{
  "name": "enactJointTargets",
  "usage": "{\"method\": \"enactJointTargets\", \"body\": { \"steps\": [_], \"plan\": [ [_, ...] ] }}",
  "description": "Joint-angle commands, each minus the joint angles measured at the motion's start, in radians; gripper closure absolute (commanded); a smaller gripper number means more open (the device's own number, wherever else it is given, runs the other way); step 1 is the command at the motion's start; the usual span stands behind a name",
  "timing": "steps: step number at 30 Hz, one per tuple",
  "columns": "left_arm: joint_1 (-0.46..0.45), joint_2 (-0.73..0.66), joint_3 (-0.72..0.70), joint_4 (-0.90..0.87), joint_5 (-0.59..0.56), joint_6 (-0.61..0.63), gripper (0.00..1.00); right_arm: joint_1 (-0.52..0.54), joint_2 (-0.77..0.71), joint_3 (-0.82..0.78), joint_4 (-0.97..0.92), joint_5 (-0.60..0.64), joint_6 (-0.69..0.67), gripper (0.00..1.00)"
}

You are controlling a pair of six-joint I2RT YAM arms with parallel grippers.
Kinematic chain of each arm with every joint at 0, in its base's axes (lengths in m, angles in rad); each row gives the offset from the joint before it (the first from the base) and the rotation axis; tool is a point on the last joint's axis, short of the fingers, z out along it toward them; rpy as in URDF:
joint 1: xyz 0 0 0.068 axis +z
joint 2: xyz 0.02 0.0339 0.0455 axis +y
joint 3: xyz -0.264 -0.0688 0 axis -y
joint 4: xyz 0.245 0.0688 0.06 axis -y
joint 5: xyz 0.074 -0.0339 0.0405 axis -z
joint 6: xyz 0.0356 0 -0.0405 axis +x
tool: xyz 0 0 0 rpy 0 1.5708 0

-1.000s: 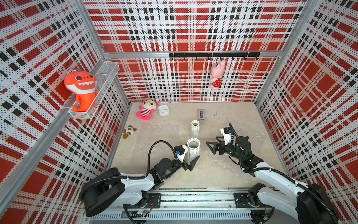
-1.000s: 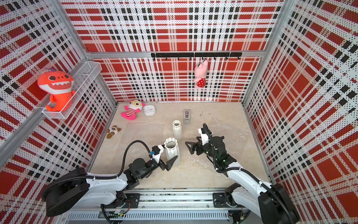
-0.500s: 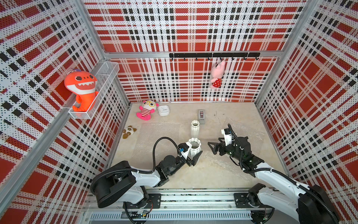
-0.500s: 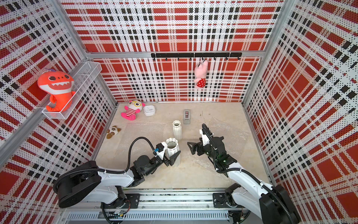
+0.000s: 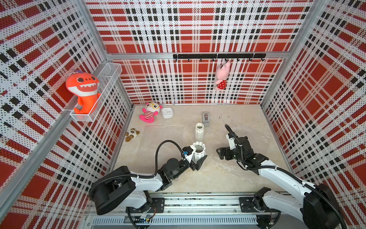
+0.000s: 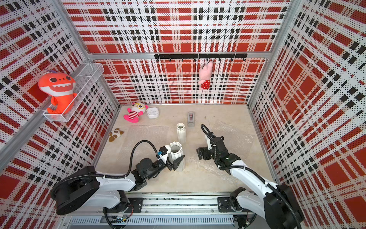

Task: Wrap vases in bubble wrap
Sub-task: Pick up the vase from the center of the board, then move the bubble wrap to the center of the board.

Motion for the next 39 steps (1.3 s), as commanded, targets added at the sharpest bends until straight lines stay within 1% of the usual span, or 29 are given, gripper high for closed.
{"method": "enactJointTargets", "body": {
  "steps": [1, 3, 5, 10, 12, 15, 17, 20, 27, 31, 33, 36, 39],
  "plan": [
    [0.0, -0.043, 0.017, 0.059, 0.016, -0.027, 0.59, 0.021, 0.003, 0.034, -0.179, 0.045, 0.059, 0.07],
    [0.0, -0.053, 0.03, 0.033, 0.008, -0.027, 0.61, 0.029, -0.005, 0.037, -0.237, 0.055, 0.09, 0.08],
    [0.0, -0.067, 0.037, 0.018, 0.0, -0.026, 0.65, 0.036, -0.013, 0.039, -0.294, 0.07, 0.122, 0.08],
    [-0.001, -0.112, 0.037, 0.001, -0.016, -0.021, 0.67, 0.064, -0.018, 0.038, -0.376, 0.072, 0.219, 0.08],
    [-0.003, -0.131, 0.036, 0.0, -0.017, -0.019, 0.68, 0.072, -0.016, 0.026, -0.379, 0.086, 0.239, 0.07],
    [-0.006, -0.153, 0.037, -0.007, -0.019, -0.013, 0.69, 0.078, 0.003, 0.006, -0.356, 0.062, 0.263, 0.07],
    [-0.01, -0.17, 0.04, -0.023, -0.03, -0.007, 0.69, 0.103, 0.025, 0.002, -0.342, 0.064, 0.281, 0.06],
    [-0.012, -0.194, 0.039, -0.042, -0.044, -0.001, 0.7, 0.131, 0.061, -0.006, -0.303, 0.045, 0.305, 0.05],
    [-0.014, -0.257, 0.043, -0.09, -0.089, 0.005, 0.73, 0.177, 0.159, -0.025, -0.147, -0.009, 0.35, 0.05],
    [-0.013, -0.299, 0.054, -0.142, -0.126, 0.002, 0.75, 0.218, 0.25, 0.01, -0.06, -0.037, 0.373, 0.05],
    [-0.012, -0.324, 0.06, -0.171, -0.142, 0.0, 0.75, 0.235, 0.286, 0.028, 0.028, -0.067, 0.393, 0.05],
    [-0.011, -0.353, 0.074, -0.219, -0.16, -0.001, 0.76, 0.246, 0.35, 0.07, 0.134, -0.088, 0.413, 0.05],
    [-0.01, -0.376, 0.083, -0.255, -0.174, -0.005, 0.76, 0.249, 0.375, 0.119, 0.185, -0.087, 0.408, 0.04]
  ]
}}
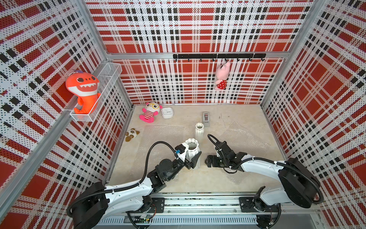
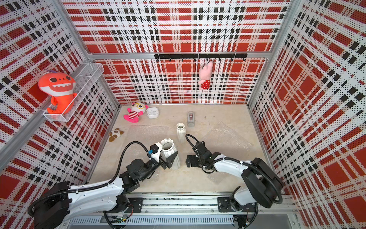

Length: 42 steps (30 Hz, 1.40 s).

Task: Wrap vases in bubble wrap
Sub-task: Move the bubble wrap to the center of the board, then place the vase in bubble wrap.

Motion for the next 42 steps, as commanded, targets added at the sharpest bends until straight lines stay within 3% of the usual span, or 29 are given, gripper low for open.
{"method": "enactJointTargets", "body": {
  "steps": [1, 11, 20, 24, 35, 42],
  "plan": [
    [-0.001, -0.052, 0.07, 0.053, -0.031, 0.0, 0.76, 0.011, 0.014, 0.045, 0.115, -0.025, 0.021, 0.04],
    [0.001, -0.074, 0.087, 0.034, -0.048, -0.051, 0.79, 0.011, -0.279, -0.025, -0.005, 0.075, -0.188, 0.0],
    [0.0, -0.055, 0.158, 0.039, -0.066, -0.177, 0.83, 0.012, -0.576, -0.152, 0.205, -0.158, -0.454, 0.0],
    [-0.005, -0.046, 0.196, 0.04, -0.044, -0.237, 0.85, 0.023, -0.586, -0.148, 0.298, -0.289, -0.53, 0.0],
    [-0.057, 0.023, 0.297, 0.076, 0.005, -0.351, 0.87, 0.035, -0.473, -0.057, 0.34, -0.347, -0.667, 0.0],
    [-0.08, 0.081, 0.323, 0.151, 0.023, -0.378, 0.88, 0.035, -0.433, -0.023, 0.323, -0.376, -0.687, 0.02]
  ]
}}
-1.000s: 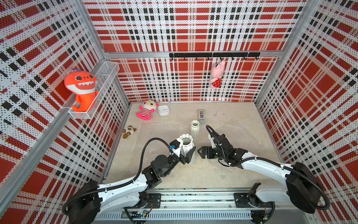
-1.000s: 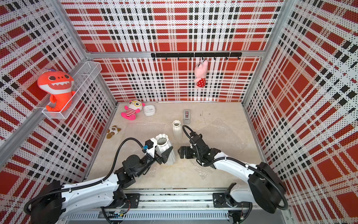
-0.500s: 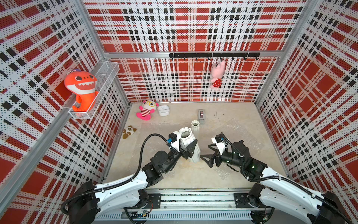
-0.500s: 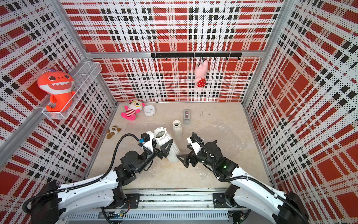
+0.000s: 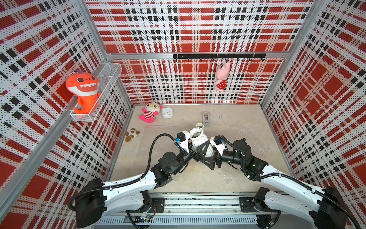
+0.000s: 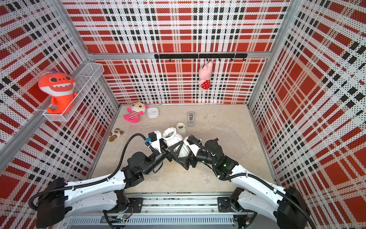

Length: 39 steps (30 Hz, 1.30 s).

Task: Wrap vases in bubble wrap
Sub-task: Place the vase in bubble wrap.

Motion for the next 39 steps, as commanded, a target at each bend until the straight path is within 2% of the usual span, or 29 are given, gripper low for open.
{"method": "enactJointTargets", "body": {
  "steps": [1, 8, 11, 20, 24, 27, 33, 36, 39],
  "plan": [
    [-0.016, -0.002, 0.071, 0.173, 0.022, -0.026, 0.88, 0.009, 0.009, 0.024, -0.008, -0.014, -0.047, 0.05],
    [-0.016, -0.006, 0.058, 0.194, 0.012, -0.031, 0.86, 0.009, 0.01, 0.047, -0.104, 0.039, -0.043, 0.27],
    [-0.015, -0.005, 0.058, 0.195, 0.011, -0.031, 0.82, 0.009, 0.017, 0.062, -0.134, 0.049, -0.034, 0.35],
    [-0.014, -0.058, 0.033, 0.195, -0.001, -0.027, 0.12, -0.04, 0.006, 0.122, -0.238, 0.073, 0.037, 0.55],
    [-0.006, -0.114, -0.012, 0.164, -0.058, -0.046, 0.0, -0.106, -0.012, 0.152, -0.34, 0.069, 0.079, 0.61],
    [0.018, -0.156, -0.052, 0.162, -0.059, -0.069, 0.02, -0.146, -0.026, 0.17, -0.429, 0.082, 0.087, 0.63],
    [0.071, -0.215, -0.093, 0.037, -0.049, -0.186, 0.02, -0.181, 0.009, 0.309, -0.779, 0.342, 0.093, 0.63],
    [0.103, -0.239, -0.109, -0.057, -0.056, -0.242, 0.02, -0.182, 0.029, 0.356, -0.891, 0.439, 0.114, 0.63],
    [0.133, -0.258, -0.119, -0.152, -0.059, -0.275, 0.02, -0.183, 0.075, 0.401, -0.986, 0.482, 0.113, 0.63]
  ]
}}
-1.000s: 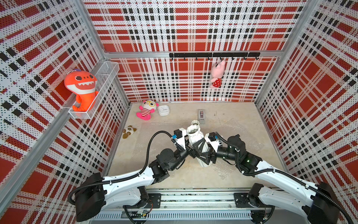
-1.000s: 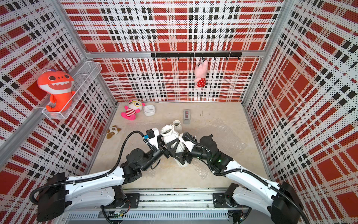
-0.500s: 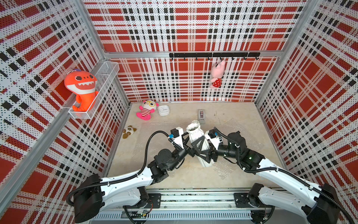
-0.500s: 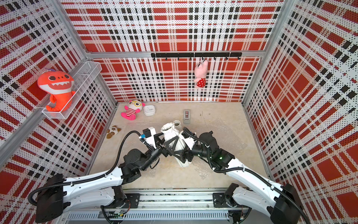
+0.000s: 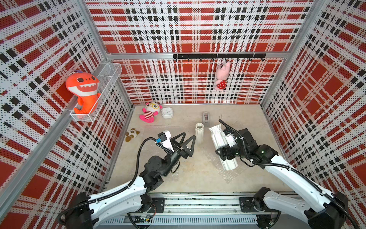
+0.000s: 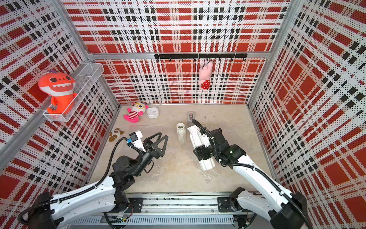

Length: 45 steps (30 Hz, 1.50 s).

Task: Wrap vases in bubble wrap
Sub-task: Place the vase in bubble wrap.

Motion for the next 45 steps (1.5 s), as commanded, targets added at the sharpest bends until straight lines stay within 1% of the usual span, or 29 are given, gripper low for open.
{"method": "enactJointTargets", "body": {
  "steps": [1, 4, 7, 11, 16, 20, 22, 25, 28, 30, 32, 34, 36, 39, 43, 45],
  "plan": [
    [0.036, -0.029, -0.013, -0.151, -0.012, -0.068, 0.02, -0.005, 0.042, 0.074, -0.118, 0.104, 0.0, 0.63],
    [0.06, -0.035, -0.019, -0.23, -0.031, -0.085, 0.02, -0.005, 0.119, 0.103, -0.165, 0.155, -0.027, 0.63],
    [0.079, -0.033, -0.021, -0.283, -0.039, -0.105, 0.02, -0.011, 0.182, 0.107, -0.151, 0.18, -0.058, 0.62],
    [0.09, -0.021, -0.025, -0.327, -0.051, -0.129, 0.02, -0.038, 0.266, 0.115, -0.111, 0.148, -0.104, 0.61],
    [0.092, 0.009, -0.031, -0.347, -0.056, -0.146, 0.02, -0.058, 0.356, 0.133, -0.105, 0.158, -0.158, 0.59],
    [0.094, 0.031, -0.036, -0.35, -0.058, -0.166, 0.02, -0.079, 0.41, 0.144, -0.091, 0.195, -0.191, 0.58],
    [0.095, 0.04, -0.036, -0.351, -0.059, -0.166, 0.02, -0.084, 0.437, 0.151, -0.088, 0.205, -0.209, 0.56],
    [0.095, 0.051, -0.037, -0.35, -0.063, -0.174, 0.02, -0.102, 0.472, 0.152, -0.067, 0.172, -0.24, 0.54],
    [0.097, 0.052, -0.041, -0.351, -0.068, -0.182, 0.02, -0.133, 0.505, 0.15, -0.071, 0.195, -0.263, 0.54],
    [0.097, 0.051, -0.043, -0.352, -0.073, -0.184, 0.02, -0.145, 0.517, 0.148, -0.063, 0.183, -0.27, 0.53],
    [0.097, 0.052, -0.046, -0.354, -0.077, -0.187, 0.02, -0.145, 0.529, 0.154, -0.066, 0.178, -0.279, 0.52],
    [0.098, 0.052, -0.048, -0.354, -0.078, -0.189, 0.02, -0.145, 0.547, 0.154, -0.07, 0.163, -0.29, 0.49],
    [0.099, 0.053, -0.045, -0.357, -0.076, -0.189, 0.02, -0.145, 0.57, 0.153, -0.08, 0.151, -0.293, 0.48],
    [0.1, 0.052, -0.045, -0.364, -0.077, -0.188, 0.02, -0.145, 0.589, 0.146, -0.092, 0.162, -0.291, 0.47],
    [0.102, 0.049, -0.046, -0.368, -0.082, -0.189, 0.02, -0.141, 0.594, 0.139, -0.089, 0.143, -0.288, 0.45],
    [0.101, 0.05, -0.045, -0.366, -0.082, -0.188, 0.02, -0.136, 0.607, 0.132, -0.083, 0.153, -0.294, 0.43]
  ]
}}
